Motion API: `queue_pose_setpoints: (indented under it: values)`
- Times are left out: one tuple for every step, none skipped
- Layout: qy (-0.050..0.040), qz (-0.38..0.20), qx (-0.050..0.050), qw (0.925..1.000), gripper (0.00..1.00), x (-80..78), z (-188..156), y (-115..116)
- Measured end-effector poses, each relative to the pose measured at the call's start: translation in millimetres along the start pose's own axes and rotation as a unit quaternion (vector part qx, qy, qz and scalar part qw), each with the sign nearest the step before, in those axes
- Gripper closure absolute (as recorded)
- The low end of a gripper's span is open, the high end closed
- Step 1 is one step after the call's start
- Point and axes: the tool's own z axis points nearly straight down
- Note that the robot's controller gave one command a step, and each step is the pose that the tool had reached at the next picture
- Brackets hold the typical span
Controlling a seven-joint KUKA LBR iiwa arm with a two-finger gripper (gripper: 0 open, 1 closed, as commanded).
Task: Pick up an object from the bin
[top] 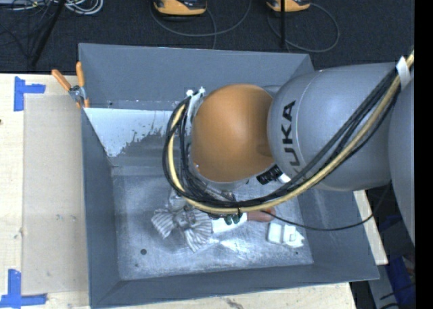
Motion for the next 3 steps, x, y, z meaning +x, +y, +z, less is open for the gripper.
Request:
queue_pose_setpoints:
  values:
    - [0.0001,0.000,0.000,1.0000,1.00,0.0,0.0,-0.2]
    - [0.0008,0.004,0.000,1.0000,1.00,0.7,7.1,-1.1]
    - [0.0040,-0.007,0.000,1.0000,1.00,-2.7,-32.8,-0.2]
